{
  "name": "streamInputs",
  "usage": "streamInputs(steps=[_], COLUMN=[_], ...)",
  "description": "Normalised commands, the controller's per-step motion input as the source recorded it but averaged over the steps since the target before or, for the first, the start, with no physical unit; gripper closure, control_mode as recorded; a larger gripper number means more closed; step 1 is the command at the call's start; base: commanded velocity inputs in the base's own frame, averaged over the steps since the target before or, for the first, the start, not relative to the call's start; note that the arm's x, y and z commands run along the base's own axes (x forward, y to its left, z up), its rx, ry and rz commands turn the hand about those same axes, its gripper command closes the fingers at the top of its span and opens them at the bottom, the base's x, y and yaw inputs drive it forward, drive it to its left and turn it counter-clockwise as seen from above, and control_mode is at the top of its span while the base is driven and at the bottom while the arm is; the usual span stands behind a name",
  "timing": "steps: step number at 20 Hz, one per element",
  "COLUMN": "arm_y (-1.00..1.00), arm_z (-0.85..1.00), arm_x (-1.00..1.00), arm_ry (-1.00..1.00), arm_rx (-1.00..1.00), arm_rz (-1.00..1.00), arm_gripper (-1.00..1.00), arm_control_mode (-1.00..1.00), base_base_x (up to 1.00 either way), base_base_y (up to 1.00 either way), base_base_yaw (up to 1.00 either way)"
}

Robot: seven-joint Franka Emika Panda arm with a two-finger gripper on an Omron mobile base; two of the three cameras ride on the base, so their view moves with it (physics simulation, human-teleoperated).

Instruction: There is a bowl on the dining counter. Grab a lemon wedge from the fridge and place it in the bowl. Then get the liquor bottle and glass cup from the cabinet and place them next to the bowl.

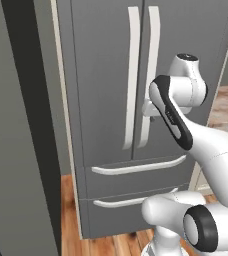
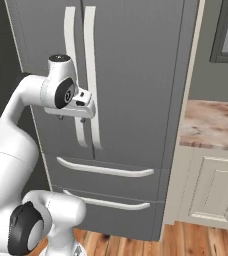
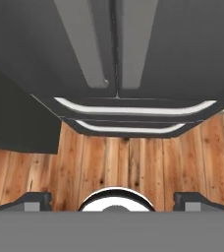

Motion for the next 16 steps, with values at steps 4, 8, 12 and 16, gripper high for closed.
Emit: streamInputs(steps=[4, 8, 12, 16], arm_y=[0.0, 0.0, 0.0, 0.0], arm_z=[0.0, 0.0, 0.0, 0.0], arm_x=[0.0, 0.0, 0.0, 0.0], arm_ry=[0.0, 0.0, 0.0, 0.0], arm_rx=[0.0, 0.0, 0.0, 0.0], arm_rz=[0.0, 0.0, 0.0, 0.0], arm_gripper=[-1.0, -1.0, -1.0, -1.0], arm_control_mode=[1.0, 1.0, 1.0, 1.0], base_base_x=[-0.12, -0.18, -0.39, -0.44], base_base_y=[0.12, 0.0, 0.0, 0.0], base_base_yaw=[0.0, 0.0, 0.0, 0.0])
